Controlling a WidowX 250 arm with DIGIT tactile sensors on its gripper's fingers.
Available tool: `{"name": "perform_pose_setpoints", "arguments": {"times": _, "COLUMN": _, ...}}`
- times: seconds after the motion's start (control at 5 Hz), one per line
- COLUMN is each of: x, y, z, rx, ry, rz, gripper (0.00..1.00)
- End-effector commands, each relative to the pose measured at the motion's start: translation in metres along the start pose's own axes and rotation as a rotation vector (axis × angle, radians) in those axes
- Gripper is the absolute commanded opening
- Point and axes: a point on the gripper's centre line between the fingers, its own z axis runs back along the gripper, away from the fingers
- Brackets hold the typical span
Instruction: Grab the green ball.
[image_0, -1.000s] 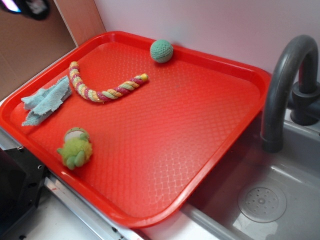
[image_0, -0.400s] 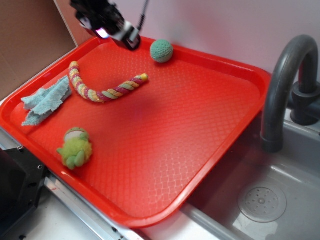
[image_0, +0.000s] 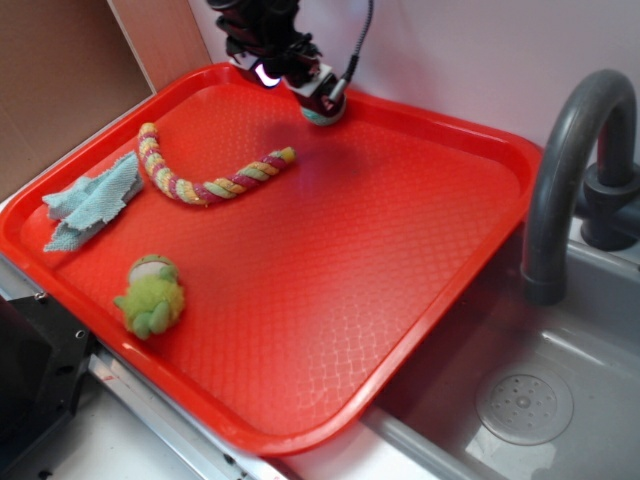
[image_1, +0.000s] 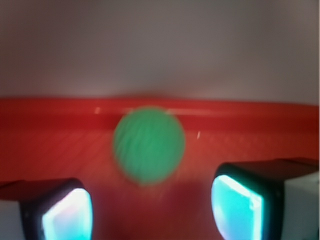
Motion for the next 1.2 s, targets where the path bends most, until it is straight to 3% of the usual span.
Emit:
{"name": "perform_pose_setpoints", "arguments": {"times": 0.0, "x": 0.041, "y": 0.014, "z": -0.011, "rx": 0.016, "ry": -0.045, "rz": 0.003, "gripper": 1.0}}
{"name": "perform_pose_setpoints", "arguments": {"times": 0.2, "x": 0.039, "y": 0.017, "z": -0.025, "rx": 0.026, "ry": -0.01, "rz": -0.008, "gripper": 1.0}}
{"name": "perform_pose_setpoints", "arguments": {"times": 0.4, "x": 0.035, "y": 0.019, "z": -0.03, "rx": 0.036, "ry": 0.013, "rz": 0.006, "gripper": 0.0}}
{"name": "perform_pose_setpoints", "arguments": {"times": 0.8, "x": 0.033, "y": 0.017, "z": -0.011, "rx": 0.034, "ry": -0.017, "rz": 0.024, "gripper": 0.0}}
{"name": "perform_pose_setpoints", "arguments": {"times": 1.0, "x": 0.035, "y": 0.019, "z": 0.029, "rx": -0.011, "ry": 0.052, "rz": 0.018, "gripper": 0.0}}
